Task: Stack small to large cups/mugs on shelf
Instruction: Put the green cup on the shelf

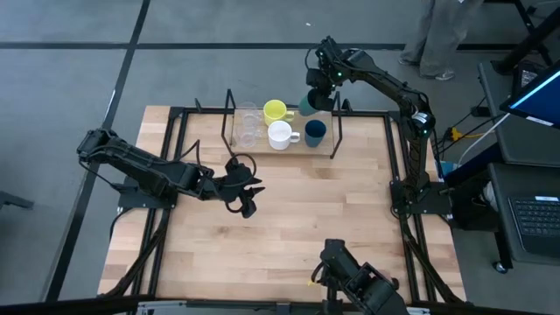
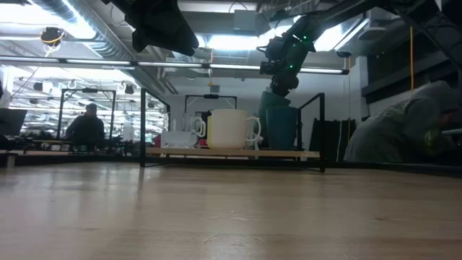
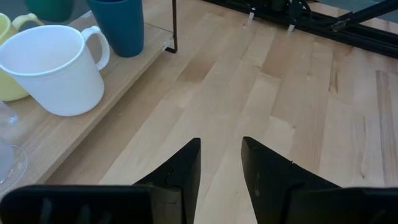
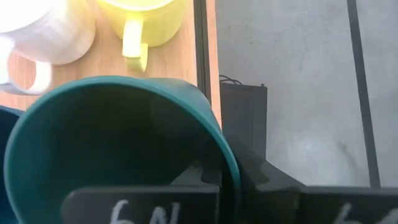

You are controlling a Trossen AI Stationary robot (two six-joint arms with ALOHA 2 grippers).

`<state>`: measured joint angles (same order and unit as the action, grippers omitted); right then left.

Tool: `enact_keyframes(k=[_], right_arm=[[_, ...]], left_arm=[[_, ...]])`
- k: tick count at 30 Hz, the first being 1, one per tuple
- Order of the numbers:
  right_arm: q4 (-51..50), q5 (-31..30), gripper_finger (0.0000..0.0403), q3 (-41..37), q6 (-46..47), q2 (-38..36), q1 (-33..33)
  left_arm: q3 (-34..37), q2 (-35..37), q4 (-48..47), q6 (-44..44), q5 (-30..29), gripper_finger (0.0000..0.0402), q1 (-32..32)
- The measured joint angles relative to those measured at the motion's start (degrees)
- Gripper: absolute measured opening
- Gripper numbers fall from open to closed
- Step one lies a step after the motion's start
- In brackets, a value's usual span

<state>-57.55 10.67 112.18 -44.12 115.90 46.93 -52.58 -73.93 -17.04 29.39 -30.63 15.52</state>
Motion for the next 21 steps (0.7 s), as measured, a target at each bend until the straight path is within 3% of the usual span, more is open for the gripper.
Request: enact_keyframes(k=[6, 21], right_arm=[[3.66, -0.01, 0.0007, -0.02, 4.92, 0.0, 0.01], [2.55, -1.17, 0.0007, -0.07, 5.12, 3.81, -0.1]], left_arm=[[0.0, 0.0, 0.0, 0.0, -0.12, 0.011, 0.0], [0.0, 0.0, -0.01, -0.04, -0.43, 0.011, 0.0]])
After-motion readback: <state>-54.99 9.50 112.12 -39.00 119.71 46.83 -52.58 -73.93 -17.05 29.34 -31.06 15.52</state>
